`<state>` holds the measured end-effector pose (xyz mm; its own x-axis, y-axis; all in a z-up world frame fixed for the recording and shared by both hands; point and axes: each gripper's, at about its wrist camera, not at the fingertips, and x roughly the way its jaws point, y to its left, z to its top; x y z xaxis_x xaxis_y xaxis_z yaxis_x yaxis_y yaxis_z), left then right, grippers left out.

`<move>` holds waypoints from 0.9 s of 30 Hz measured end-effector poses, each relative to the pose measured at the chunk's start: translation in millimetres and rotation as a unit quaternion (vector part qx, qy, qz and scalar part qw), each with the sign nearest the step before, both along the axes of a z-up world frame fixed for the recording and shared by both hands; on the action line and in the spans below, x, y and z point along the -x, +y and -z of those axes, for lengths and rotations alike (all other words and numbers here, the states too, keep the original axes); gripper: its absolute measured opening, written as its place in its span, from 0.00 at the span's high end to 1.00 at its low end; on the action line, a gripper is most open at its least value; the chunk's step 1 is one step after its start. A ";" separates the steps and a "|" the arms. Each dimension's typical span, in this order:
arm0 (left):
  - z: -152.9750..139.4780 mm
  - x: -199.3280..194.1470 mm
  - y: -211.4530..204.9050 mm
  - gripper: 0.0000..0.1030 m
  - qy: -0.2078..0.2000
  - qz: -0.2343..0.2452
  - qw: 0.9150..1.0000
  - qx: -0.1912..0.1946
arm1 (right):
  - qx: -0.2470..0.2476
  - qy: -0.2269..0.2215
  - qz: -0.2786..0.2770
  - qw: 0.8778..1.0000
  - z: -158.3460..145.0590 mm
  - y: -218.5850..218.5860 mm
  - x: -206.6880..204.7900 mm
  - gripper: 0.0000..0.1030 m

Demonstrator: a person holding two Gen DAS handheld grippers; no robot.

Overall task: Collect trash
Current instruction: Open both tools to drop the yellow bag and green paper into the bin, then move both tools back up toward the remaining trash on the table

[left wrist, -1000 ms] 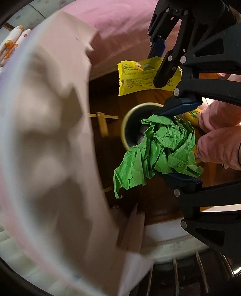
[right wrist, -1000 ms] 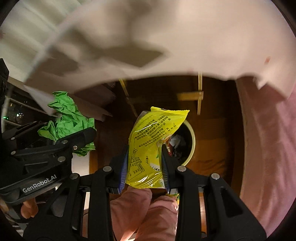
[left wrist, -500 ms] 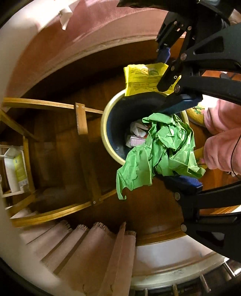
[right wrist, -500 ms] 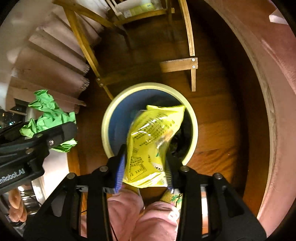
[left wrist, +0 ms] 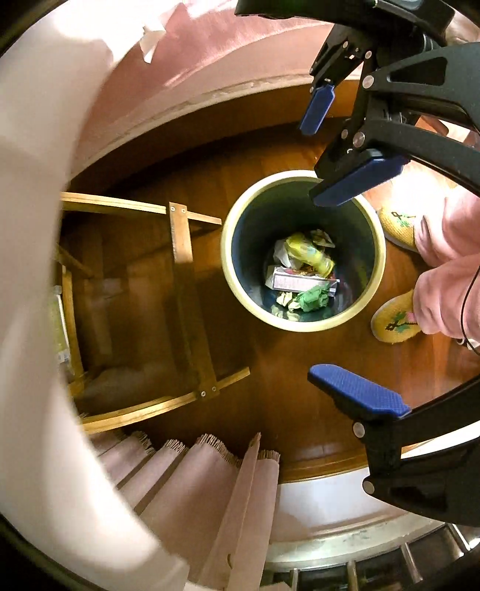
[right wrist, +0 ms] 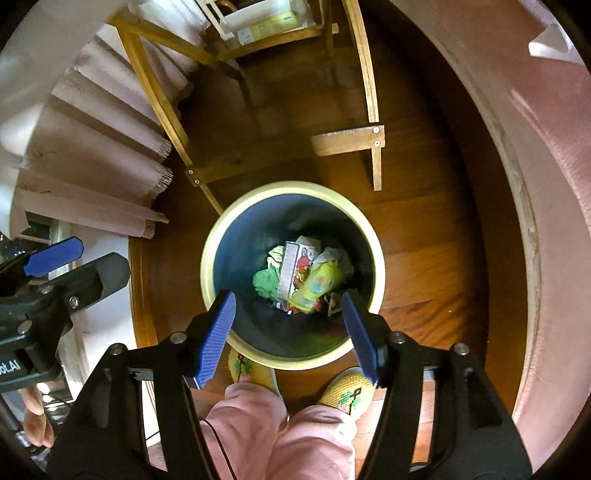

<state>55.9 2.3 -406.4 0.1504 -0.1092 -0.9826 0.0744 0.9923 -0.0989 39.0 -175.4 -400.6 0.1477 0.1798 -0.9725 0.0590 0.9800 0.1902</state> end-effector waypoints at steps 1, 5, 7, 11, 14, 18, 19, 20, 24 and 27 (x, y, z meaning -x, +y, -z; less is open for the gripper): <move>-10.6 0.4 -0.2 0.14 -0.003 0.000 1.000 -0.002 | 0.000 0.000 0.002 1.000 -5.2 1.0 -0.6 0.44; -46.3 -0.6 -1.6 0.14 -0.009 0.000 1.000 -0.007 | -0.003 0.001 0.008 1.000 -36.8 3.3 -1.7 0.44; -69.4 -0.9 -2.8 0.14 -0.015 0.003 1.000 -0.009 | -0.005 0.000 0.009 1.000 -58.8 4.8 -0.3 0.44; -123.6 0.4 -5.7 0.14 -0.028 0.007 1.000 -0.009 | -0.011 -0.001 0.016 1.000 -104.4 5.1 3.1 0.44; -172.3 1.1 -7.3 0.14 -0.046 0.013 0.999 -0.001 | -0.015 -0.004 0.021 1.000 -140.2 4.1 5.2 0.44; -234.8 0.0 -7.8 0.14 -0.071 0.024 0.997 0.002 | -0.015 -0.022 0.022 0.999 -197.2 3.5 6.2 0.43; -250.7 -0.9 -7.5 0.14 -0.076 0.026 0.997 0.003 | -0.014 -0.027 0.022 0.999 -210.1 3.8 6.3 0.43; -265.7 -2.0 -6.6 0.14 -0.081 0.028 0.996 0.004 | -0.014 -0.035 0.023 0.999 -227.9 4.0 6.2 0.43; -326.4 -7.0 -0.5 0.14 -0.114 0.038 0.993 0.005 | -0.014 -0.065 0.029 0.997 -281.7 5.2 3.8 0.43; -363.6 -10.9 5.9 0.14 -0.141 0.045 0.989 0.004 | -0.013 -0.084 0.033 0.996 -316.8 7.7 1.3 0.43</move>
